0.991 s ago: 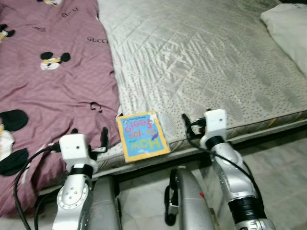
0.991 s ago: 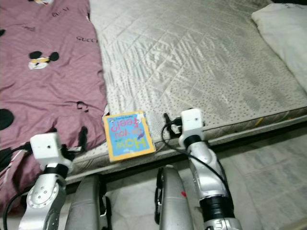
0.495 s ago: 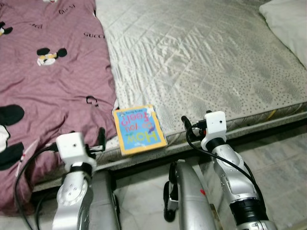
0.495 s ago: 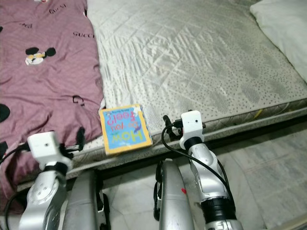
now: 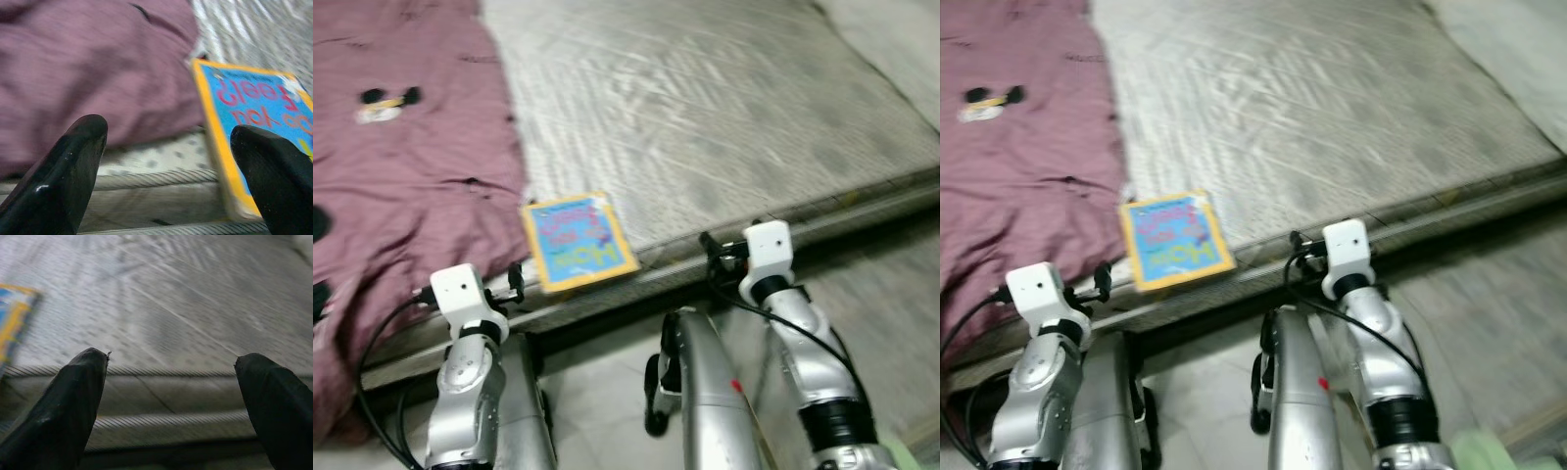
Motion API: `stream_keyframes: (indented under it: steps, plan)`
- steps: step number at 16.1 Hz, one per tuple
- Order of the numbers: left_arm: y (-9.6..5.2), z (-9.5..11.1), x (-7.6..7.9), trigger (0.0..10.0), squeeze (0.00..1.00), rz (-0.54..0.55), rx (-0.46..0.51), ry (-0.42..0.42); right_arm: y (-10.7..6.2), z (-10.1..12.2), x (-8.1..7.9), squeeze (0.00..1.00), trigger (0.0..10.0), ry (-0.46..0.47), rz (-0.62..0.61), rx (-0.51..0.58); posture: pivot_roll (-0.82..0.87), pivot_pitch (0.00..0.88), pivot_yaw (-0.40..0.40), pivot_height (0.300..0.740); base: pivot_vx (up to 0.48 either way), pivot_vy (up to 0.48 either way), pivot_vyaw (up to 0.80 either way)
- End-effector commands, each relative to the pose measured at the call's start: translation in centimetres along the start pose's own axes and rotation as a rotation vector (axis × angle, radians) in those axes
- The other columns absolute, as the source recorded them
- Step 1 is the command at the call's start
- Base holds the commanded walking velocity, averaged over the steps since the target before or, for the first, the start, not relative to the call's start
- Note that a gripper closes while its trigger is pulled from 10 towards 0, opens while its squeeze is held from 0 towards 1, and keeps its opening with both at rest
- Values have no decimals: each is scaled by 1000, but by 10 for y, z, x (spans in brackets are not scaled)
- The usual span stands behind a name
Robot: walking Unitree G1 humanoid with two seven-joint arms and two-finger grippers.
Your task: Clean up the room
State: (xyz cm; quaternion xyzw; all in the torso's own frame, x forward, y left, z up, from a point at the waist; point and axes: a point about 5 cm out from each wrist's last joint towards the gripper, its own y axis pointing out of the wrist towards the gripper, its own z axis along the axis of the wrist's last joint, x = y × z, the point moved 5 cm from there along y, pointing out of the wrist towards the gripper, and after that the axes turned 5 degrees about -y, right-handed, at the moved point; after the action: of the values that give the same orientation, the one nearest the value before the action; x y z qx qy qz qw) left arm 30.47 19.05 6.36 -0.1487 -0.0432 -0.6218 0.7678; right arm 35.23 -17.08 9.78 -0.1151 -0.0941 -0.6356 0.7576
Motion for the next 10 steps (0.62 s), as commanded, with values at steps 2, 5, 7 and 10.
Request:
stream_keyframes:
  steps: [2,5,7,10]
  plan:
    - [3,-7,0,10000,0,-3,-21,-21,-4,0,0,0,10000,-6,18,9,-108,272,-58,530,0,0,0]
    - [8,-10,3,10000,0,-4,-24,-44,-4,-2,1,0,10000,-26,23,-12,-123,278,-69,505,0,0,0]
    - [9,-14,3,10000,0,-5,-35,-56,-6,-3,7,0,10000,-29,9,-16,-132,282,-73,505,0,0,0]
    - [13,-16,2,10000,0,-6,-44,-64,-11,-4,12,0,10000,-33,-1,-22,-144,289,-78,505,0,0,0]
